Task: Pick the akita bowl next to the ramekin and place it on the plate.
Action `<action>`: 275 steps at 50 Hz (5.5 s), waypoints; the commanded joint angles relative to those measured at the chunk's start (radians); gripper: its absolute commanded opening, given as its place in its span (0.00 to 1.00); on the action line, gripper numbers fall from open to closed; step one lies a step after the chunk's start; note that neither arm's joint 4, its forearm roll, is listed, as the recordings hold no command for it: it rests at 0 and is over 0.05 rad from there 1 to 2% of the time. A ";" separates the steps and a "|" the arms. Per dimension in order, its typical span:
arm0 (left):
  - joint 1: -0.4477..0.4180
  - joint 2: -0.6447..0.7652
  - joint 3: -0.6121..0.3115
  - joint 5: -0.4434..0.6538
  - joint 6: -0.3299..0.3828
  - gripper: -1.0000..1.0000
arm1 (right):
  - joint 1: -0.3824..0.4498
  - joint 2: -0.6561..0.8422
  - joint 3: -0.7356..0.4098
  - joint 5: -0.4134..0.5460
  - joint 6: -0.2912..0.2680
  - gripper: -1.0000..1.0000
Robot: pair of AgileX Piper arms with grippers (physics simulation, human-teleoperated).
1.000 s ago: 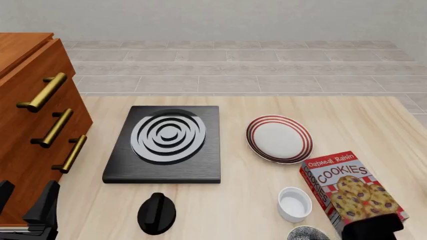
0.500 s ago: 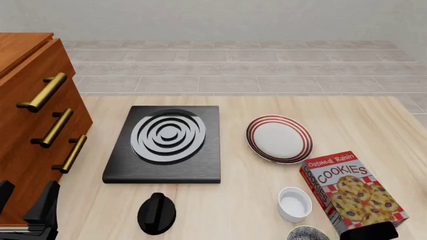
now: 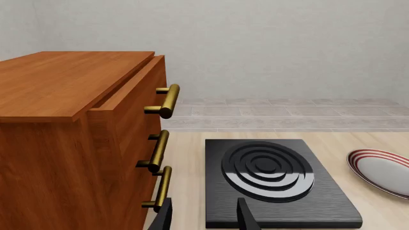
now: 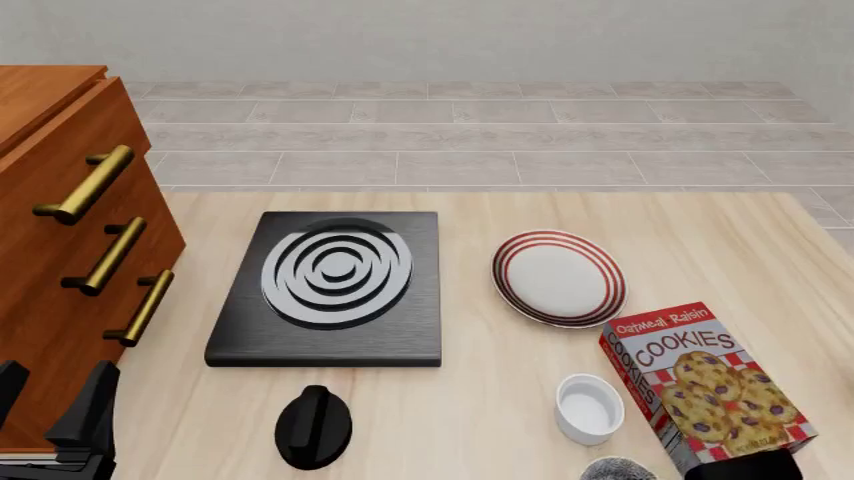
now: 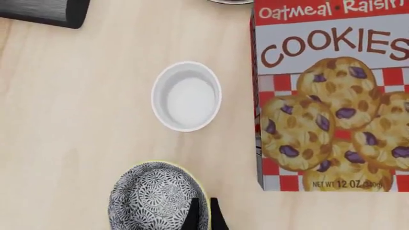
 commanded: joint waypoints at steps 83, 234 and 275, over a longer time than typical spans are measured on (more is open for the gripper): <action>0.000 0.000 0.000 0.000 0.000 1.00 | -0.083 0.033 -0.432 0.130 -0.180 0.00; 0.000 0.000 0.000 0.000 0.000 1.00 | -0.182 0.634 -1.010 -0.099 -0.137 0.00; 0.000 0.000 0.000 0.000 0.000 1.00 | -0.224 0.797 -0.996 -0.279 -0.060 0.00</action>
